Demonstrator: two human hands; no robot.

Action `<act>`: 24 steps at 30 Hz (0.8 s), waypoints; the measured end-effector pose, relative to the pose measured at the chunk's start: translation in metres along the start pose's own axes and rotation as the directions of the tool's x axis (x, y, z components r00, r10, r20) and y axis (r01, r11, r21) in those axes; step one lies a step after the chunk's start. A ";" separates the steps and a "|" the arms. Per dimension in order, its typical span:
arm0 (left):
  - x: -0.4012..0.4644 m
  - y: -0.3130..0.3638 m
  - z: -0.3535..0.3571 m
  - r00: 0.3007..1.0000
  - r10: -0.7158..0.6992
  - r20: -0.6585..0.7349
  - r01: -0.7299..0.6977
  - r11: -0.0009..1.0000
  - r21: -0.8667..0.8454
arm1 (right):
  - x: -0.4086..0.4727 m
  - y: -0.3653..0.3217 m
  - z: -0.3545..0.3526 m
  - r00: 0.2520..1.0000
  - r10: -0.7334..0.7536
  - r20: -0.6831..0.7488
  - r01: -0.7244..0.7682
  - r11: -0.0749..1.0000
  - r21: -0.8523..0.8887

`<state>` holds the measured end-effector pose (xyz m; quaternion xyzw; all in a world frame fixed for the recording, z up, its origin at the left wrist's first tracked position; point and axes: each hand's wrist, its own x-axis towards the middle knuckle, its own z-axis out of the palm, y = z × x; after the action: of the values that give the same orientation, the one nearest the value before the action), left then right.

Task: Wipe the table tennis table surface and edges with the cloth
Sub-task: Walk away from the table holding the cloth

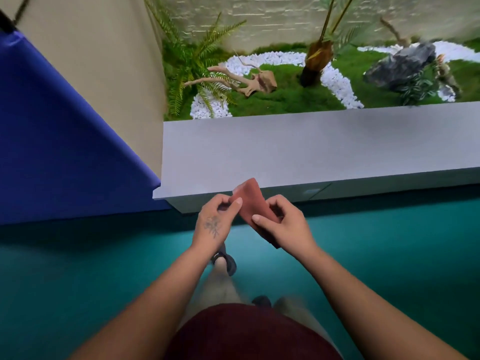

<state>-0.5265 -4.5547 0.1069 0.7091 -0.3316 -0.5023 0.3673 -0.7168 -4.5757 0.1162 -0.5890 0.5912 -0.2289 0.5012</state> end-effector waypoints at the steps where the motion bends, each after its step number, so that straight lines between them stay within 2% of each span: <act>1: 0.017 0.006 -0.002 1.000 -0.018 0.012 0.018 0.999 -0.045 | 0.013 -0.004 0.003 1.000 0.015 0.003 -0.015 1.000 0.012; 3: 0.048 0.018 -0.007 0.997 -0.050 0.060 0.057 0.990 -0.127 | 0.038 -0.010 0.010 0.998 0.057 0.029 -0.059 0.996 0.064; 6: 0.090 0.033 -0.017 0.984 -0.069 0.162 0.101 0.976 -0.193 | 0.070 -0.021 0.019 0.988 0.115 0.099 -0.137 0.957 0.255; 10: 0.140 0.052 -0.030 0.960 -0.112 0.255 0.157 0.974 -0.164 | 0.112 -0.036 0.027 0.969 0.191 0.158 -0.244 0.852 0.463; 14: 0.166 0.062 -0.035 0.941 -0.151 0.304 0.228 0.945 -0.234 | 0.141 -0.044 0.032 0.952 0.256 0.169 -0.306 0.735 0.605; 17: 0.180 0.057 -0.031 0.935 -0.188 0.300 0.268 0.930 -0.253 | 0.163 -0.041 0.030 0.949 0.265 0.174 -0.314 0.722 0.617; 20: 0.195 0.053 -0.026 0.946 -0.225 0.231 0.278 0.934 -0.227 | 0.187 -0.034 0.032 0.944 0.281 0.171 -0.325 0.722 0.611; 24: 0.217 0.045 -0.023 0.946 -0.290 0.144 0.318 0.919 -0.232 | 0.218 -0.018 0.033 0.955 0.271 0.121 -0.293 0.795 0.531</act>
<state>-0.4496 -4.7551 0.0485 0.6716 -0.1699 -0.6286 0.3536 -0.6367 -4.7709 0.0486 -0.3324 0.5732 -0.2984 0.6870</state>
